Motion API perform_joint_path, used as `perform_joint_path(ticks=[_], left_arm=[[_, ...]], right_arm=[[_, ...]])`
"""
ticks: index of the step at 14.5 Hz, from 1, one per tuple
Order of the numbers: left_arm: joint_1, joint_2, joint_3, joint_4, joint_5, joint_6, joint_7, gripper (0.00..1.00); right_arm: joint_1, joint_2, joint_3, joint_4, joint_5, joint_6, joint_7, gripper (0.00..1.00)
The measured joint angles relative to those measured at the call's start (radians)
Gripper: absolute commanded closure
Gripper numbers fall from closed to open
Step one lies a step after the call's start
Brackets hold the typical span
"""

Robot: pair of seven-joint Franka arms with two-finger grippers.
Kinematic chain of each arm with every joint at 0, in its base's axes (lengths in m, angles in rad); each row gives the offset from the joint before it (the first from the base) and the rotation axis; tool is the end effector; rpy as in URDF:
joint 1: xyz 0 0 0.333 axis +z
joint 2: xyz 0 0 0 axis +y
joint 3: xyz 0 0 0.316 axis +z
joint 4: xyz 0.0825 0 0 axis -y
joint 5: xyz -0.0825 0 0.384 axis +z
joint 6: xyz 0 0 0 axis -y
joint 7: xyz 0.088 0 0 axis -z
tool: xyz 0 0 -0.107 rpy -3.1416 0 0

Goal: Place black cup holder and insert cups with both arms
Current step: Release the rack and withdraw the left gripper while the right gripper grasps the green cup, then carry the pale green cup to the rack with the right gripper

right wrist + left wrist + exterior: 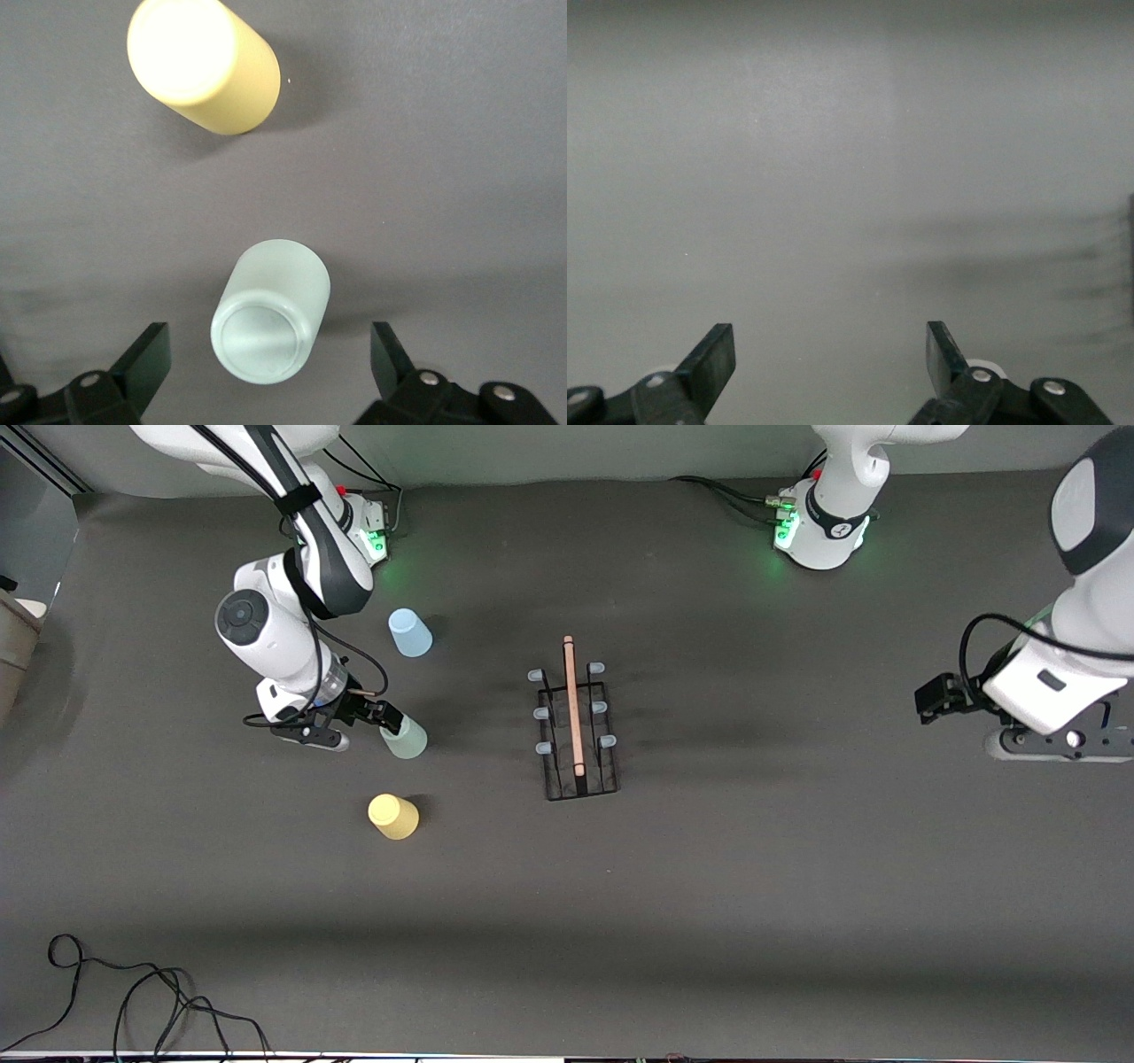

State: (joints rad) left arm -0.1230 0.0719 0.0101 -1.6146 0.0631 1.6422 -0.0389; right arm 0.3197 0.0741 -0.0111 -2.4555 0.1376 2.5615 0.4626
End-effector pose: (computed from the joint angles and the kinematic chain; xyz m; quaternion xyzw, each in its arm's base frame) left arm 0.5761 -0.0591 0.5693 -0.9985 0.0399 0.0197 0.0334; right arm 0.4628 0.1453 0.2709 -0.9902 0.1334 -0.0004 0.0414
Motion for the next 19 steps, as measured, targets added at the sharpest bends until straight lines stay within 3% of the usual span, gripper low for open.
perform_joint_path(ticks=[2,5,9,11,13,14,19], left_arm=[[0.022,-0.016,0.001,-0.008,0.0,-0.004,0.025,0.1],[0.054,-0.019,0.005,-0.019,-0.001,-0.002,0.054,0.0],[0.068,-0.017,0.007,-0.023,-0.001,0.03,0.07,0.0],[0.085,-0.007,0.007,-0.014,-0.001,0.043,0.077,0.0],[0.098,0.008,0.007,-0.008,-0.001,0.048,0.105,0.0],[0.1,0.014,0.007,-0.006,-0.002,0.048,0.112,0.0],[0.101,0.018,0.006,0.002,-0.063,0.061,0.113,0.0]], right_arm=[[0.002,0.032,0.0,-0.001,0.0,0.014,0.0,0.0],[0.01,0.082,0.0,-0.001,0.0,0.046,0.0,0.0],[0.02,0.12,0.0,0.001,0.0,0.07,0.0,0.01],[0.025,0.124,0.0,0.001,0.0,0.073,0.001,0.32],[0.027,0.131,0.0,0.001,0.0,0.085,0.001,0.82],[0.029,0.136,0.0,0.001,0.0,0.092,0.001,0.96],[0.058,0.109,0.0,0.023,0.0,0.054,0.036,1.0]])
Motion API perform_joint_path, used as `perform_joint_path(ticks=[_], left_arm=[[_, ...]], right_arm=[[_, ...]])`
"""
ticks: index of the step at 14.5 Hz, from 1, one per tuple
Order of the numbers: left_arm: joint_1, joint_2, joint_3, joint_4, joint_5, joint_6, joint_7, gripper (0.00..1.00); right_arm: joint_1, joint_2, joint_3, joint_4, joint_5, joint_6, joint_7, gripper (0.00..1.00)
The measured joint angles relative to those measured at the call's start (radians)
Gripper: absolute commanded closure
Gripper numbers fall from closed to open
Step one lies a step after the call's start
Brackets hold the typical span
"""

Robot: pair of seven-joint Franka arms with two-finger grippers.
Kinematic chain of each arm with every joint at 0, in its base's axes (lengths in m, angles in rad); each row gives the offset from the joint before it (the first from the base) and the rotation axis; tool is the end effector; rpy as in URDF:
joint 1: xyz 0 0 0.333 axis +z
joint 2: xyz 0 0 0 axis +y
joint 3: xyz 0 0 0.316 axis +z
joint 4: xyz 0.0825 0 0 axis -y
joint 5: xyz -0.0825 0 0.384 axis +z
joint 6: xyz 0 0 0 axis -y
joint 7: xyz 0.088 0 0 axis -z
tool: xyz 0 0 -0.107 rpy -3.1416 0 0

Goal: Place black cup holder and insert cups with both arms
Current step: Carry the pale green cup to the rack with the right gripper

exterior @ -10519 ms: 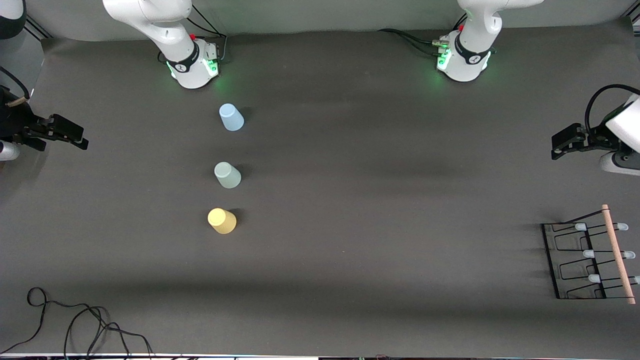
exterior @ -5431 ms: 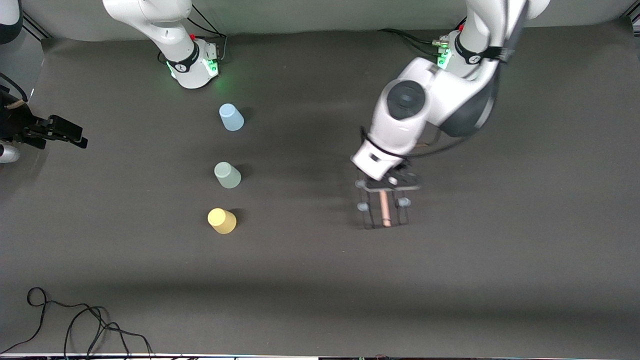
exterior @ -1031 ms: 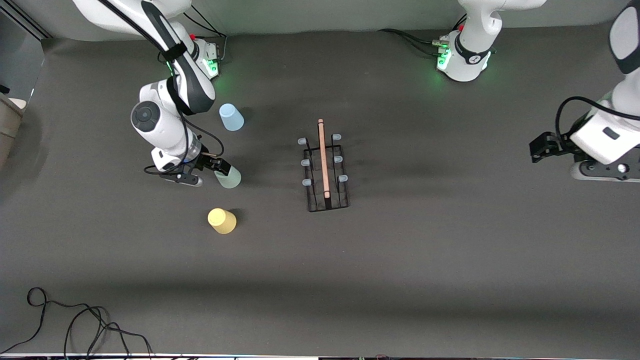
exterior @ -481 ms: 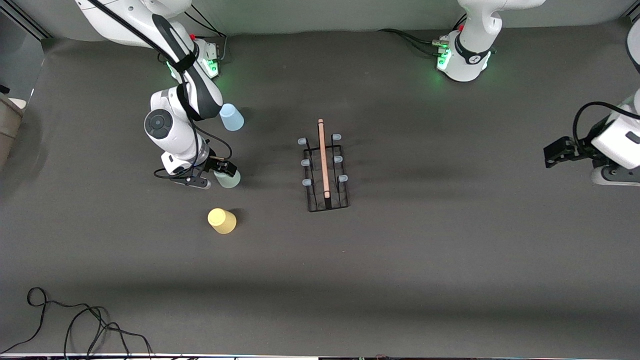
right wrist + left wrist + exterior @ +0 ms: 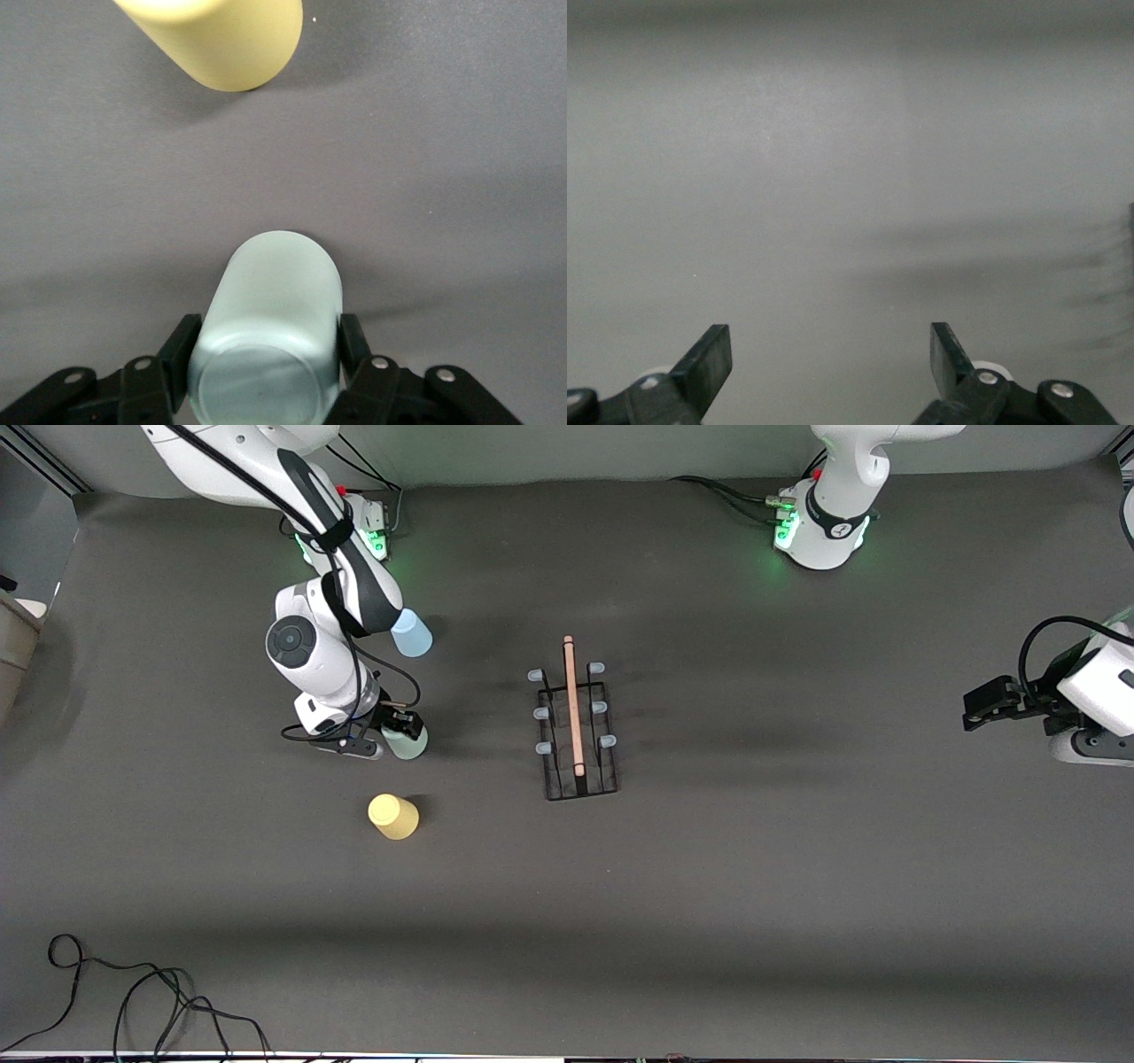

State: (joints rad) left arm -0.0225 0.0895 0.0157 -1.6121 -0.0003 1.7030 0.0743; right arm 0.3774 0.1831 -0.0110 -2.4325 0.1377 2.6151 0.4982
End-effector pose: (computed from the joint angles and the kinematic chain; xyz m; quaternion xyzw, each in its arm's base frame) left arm 0.5900 -0.0044 0.5652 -0.9992 0.0406 -0.0007 0.0006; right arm 0.4591 0.1728 0.2309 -0.9916 0.1250 0.0142 0.0304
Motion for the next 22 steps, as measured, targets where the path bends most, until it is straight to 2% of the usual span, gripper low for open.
perform_joint_path(ticks=[4,7,11,15,18,22], left_arm=[[0.0,-0.001,0.0,-0.003,-0.001,0.061,-0.001,0.0],[0.003,-0.008,0.001,-0.003,-0.001,0.056,0.001,0.0],[0.007,-0.009,0.001,-0.003,-0.001,0.04,0.002,0.0],[0.025,-0.009,0.002,-0.003,-0.001,0.037,0.01,0.0],[0.022,-0.009,-0.007,-0.003,-0.001,0.036,0.02,0.0],[0.018,-0.009,-0.016,-0.004,-0.001,0.036,0.02,0.0]], right_arm=[[0.019,-0.144,0.0,0.096,0.0,-0.298,0.106,1.0],[0.122,-0.198,0.002,0.202,0.002,-0.436,0.308,1.0],[0.278,-0.16,0.006,0.323,0.002,-0.459,0.563,1.0],[0.369,-0.085,0.005,0.404,0.002,-0.458,0.695,1.0],[0.418,-0.022,0.005,0.445,0.002,-0.451,0.75,1.0],[0.429,0.034,0.004,0.458,0.002,-0.429,0.758,1.0]])
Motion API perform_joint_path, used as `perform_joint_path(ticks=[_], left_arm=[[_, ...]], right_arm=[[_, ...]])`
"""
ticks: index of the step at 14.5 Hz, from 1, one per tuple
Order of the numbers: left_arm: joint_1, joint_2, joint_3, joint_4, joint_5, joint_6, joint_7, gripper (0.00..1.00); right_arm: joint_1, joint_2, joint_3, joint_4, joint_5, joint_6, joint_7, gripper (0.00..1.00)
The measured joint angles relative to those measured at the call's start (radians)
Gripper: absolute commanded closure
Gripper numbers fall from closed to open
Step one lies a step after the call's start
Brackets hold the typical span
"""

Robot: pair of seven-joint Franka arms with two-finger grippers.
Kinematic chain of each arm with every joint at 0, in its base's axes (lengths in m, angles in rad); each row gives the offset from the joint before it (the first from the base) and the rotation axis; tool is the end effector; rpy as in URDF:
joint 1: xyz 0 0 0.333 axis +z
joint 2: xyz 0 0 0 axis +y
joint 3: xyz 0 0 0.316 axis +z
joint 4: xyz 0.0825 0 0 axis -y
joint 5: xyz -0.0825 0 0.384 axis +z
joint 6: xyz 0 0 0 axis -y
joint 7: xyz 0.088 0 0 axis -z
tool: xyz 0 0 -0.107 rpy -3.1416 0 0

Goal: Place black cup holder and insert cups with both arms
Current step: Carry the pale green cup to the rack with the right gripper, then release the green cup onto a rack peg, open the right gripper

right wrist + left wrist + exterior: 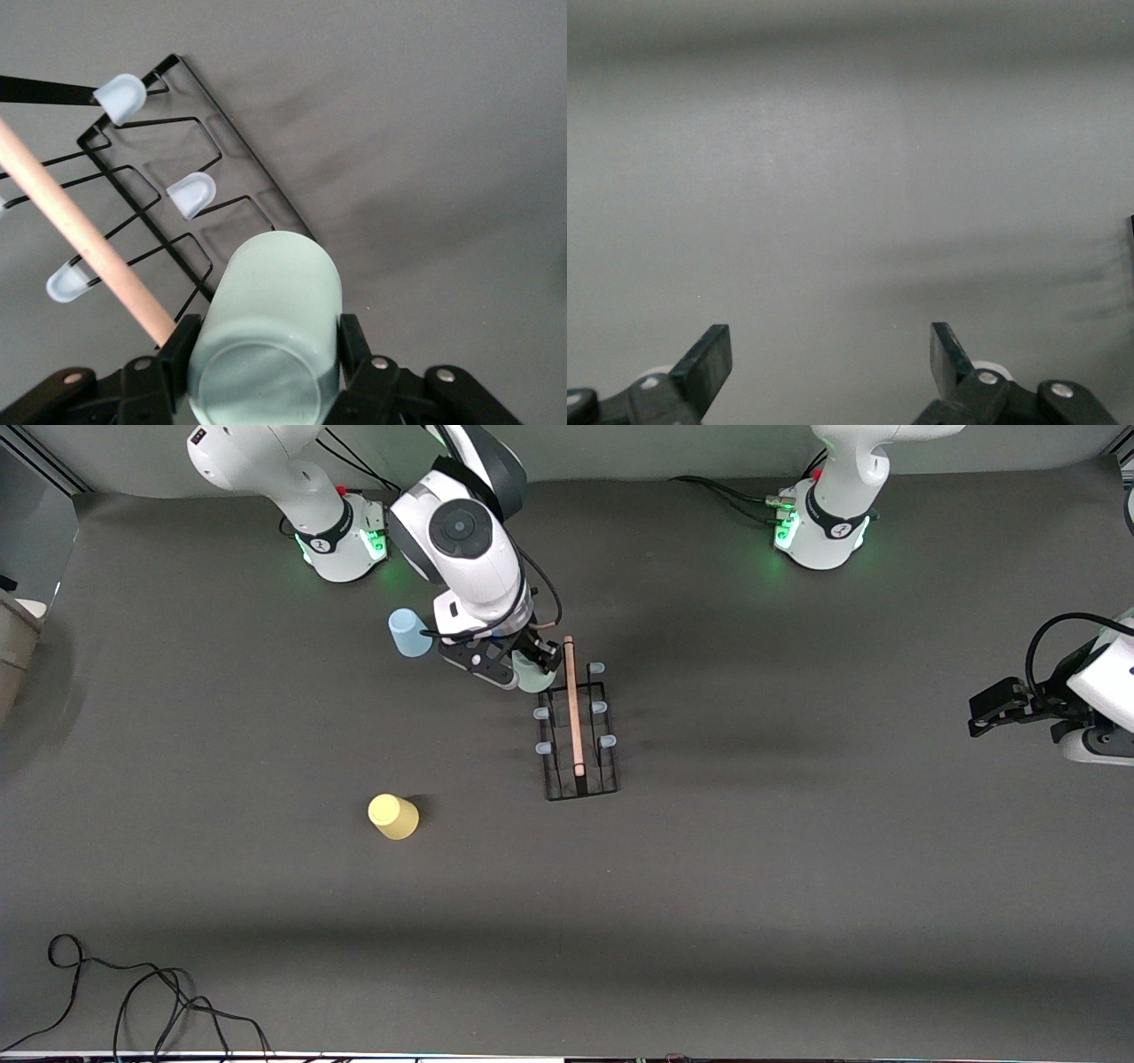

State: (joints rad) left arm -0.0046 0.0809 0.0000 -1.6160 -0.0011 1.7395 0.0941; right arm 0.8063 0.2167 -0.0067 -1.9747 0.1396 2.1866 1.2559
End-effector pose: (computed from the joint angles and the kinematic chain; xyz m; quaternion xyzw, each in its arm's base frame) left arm 0.5916 -0.0028 0.5717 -0.9986 0.0492 -0.0213 0.0004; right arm 0.4121 0.4314 0.3605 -0.9626 0.2649 0.0493 0.0270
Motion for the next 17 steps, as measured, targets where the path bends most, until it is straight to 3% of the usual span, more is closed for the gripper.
perform_joint_path(ticks=[1,2,3,5,12,14,17], left_arm=[[0.0,0.001,0.0,0.0,0.0,0.001,0.0,0.0],[0.0,0.001,0.0,0.0,0.0,0.001,0.0,0.0],[0.0,0.001,0.0,0.0,0.0,0.002,0.0,0.0],[0.0,0.001,0.0,0.0,0.0,0.002,0.0,0.0],[0.0,0.001,-0.001,0.0,-0.001,0.002,0.0,0.0],[-0.002,0.001,-0.002,0.0,-0.001,0.001,0.0,0.0],[-0.009,0.001,-0.004,0.0,-0.002,0.001,0.0,0.0]], right_arm=[[0.002,0.009,0.0,0.0,0.0,0.004,0.0,0.86],[0.005,0.019,0.0,0.0,0.0,0.009,0.0,0.45],[0.008,0.03,0.0,0.0,-0.001,0.016,0.0,0.11],[0.011,0.054,0.0,0.0,-0.002,0.036,0.0,0.0],[0.01,0.061,-0.02,0.031,-0.004,0.039,-0.002,0.0],[0.008,0.038,-0.054,0.065,-0.008,-0.045,-0.048,0.0],[0.004,0.016,-0.155,0.16,-0.008,-0.239,-0.225,0.0]])
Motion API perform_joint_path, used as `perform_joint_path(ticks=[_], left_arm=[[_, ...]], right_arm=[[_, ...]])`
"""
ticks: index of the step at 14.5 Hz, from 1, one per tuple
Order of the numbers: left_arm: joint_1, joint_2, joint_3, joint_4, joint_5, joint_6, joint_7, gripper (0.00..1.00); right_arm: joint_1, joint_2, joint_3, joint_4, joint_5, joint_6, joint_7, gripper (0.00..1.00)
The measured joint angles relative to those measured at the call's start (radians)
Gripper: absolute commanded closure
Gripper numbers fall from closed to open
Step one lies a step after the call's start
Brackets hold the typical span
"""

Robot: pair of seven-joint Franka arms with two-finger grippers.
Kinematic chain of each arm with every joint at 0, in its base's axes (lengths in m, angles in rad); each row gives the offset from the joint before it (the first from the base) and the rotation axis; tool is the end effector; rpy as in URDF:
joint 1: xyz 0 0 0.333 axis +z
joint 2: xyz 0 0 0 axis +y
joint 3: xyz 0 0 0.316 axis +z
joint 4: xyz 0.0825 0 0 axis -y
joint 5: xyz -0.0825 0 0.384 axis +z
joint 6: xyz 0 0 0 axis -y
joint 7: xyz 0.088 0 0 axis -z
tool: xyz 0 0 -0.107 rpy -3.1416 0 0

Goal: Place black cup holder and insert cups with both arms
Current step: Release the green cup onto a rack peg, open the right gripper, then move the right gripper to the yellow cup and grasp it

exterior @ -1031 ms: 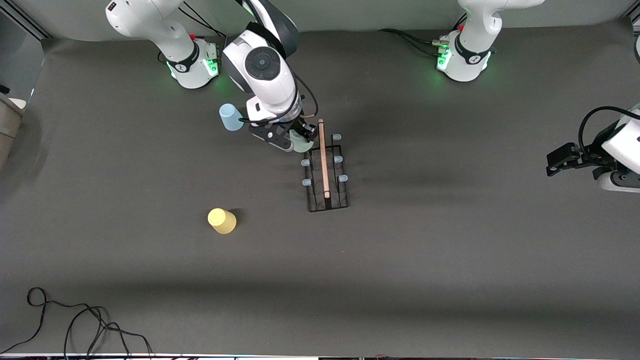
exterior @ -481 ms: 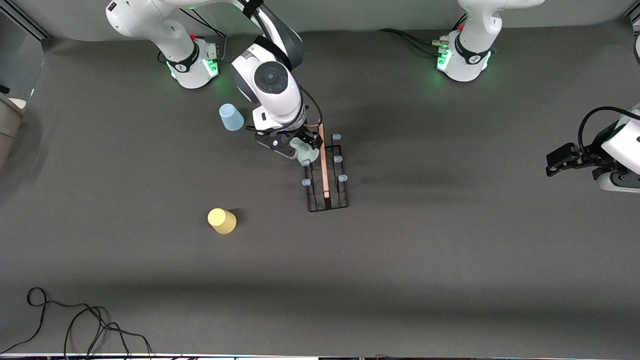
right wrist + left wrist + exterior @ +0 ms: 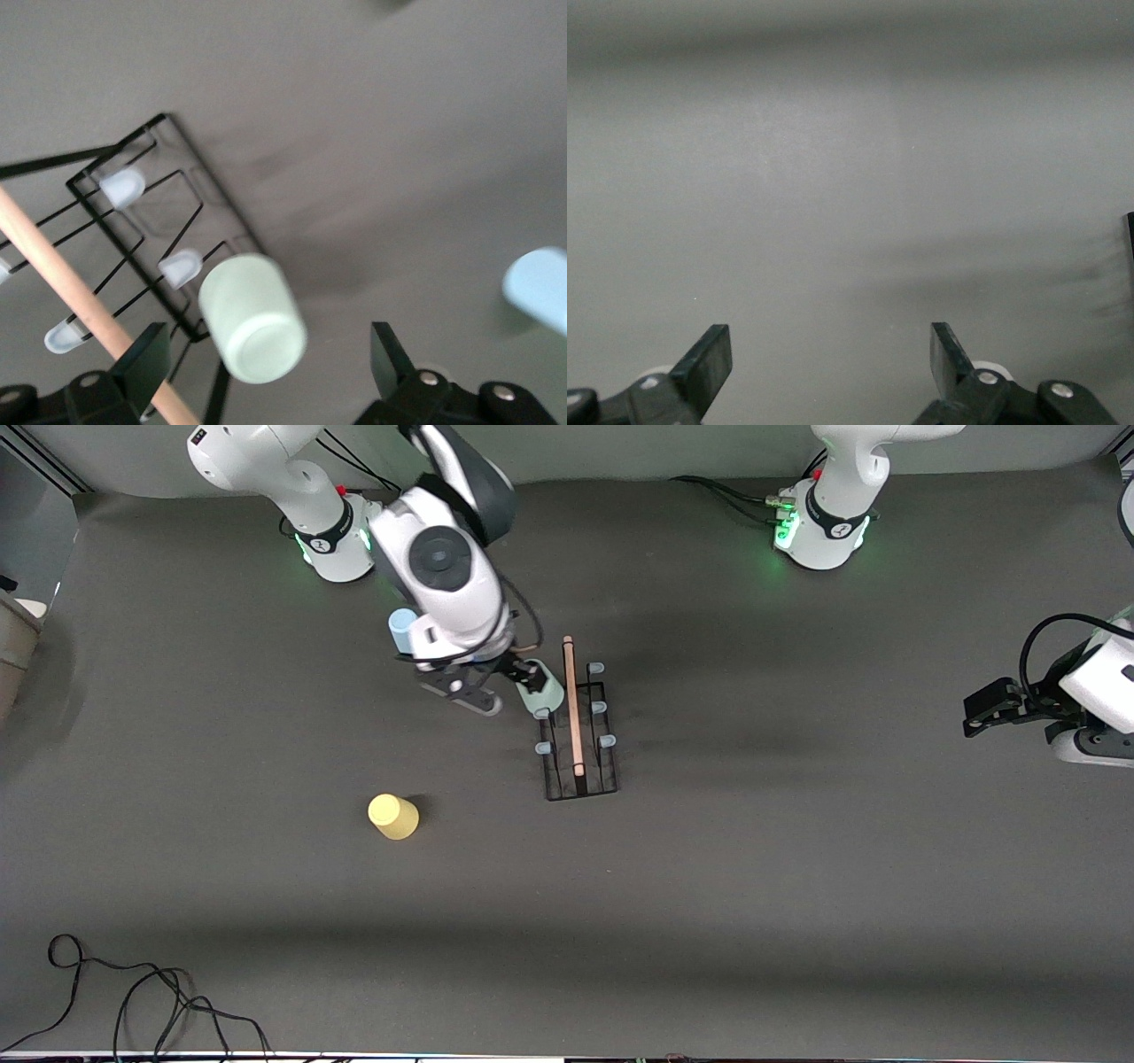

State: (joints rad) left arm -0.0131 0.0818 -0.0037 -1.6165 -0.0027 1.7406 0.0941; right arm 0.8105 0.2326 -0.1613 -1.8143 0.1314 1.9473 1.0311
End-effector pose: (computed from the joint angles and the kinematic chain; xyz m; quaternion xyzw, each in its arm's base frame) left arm 0.5918 -0.0101 0.5710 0.9983 -0.0552 0.0212 0.0007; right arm 0.4767 0.3795 0.4055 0.9746 -0.2147 -0.0626 0.0081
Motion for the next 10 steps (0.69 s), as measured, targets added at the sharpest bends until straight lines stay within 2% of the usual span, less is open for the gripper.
perform_joint_path(ticks=[3,7,10], left_arm=[[-0.001,0.0,0.0,0.001,0.0,0.002,0.0,0.0],[0.001,-0.001,0.008,0.003,-0.001,0.005,-0.001,0.0],[0.002,-0.001,0.01,0.003,-0.002,0.006,-0.002,0.0]], right_arm=[[-0.007,-0.003,-0.125,0.035,0.0,-0.045,-0.224,0.0],[-0.025,0.054,-0.282,0.031,0.001,0.01,-0.515,0.0],[-0.092,0.136,-0.299,0.025,0.001,0.109,-0.642,0.0]])
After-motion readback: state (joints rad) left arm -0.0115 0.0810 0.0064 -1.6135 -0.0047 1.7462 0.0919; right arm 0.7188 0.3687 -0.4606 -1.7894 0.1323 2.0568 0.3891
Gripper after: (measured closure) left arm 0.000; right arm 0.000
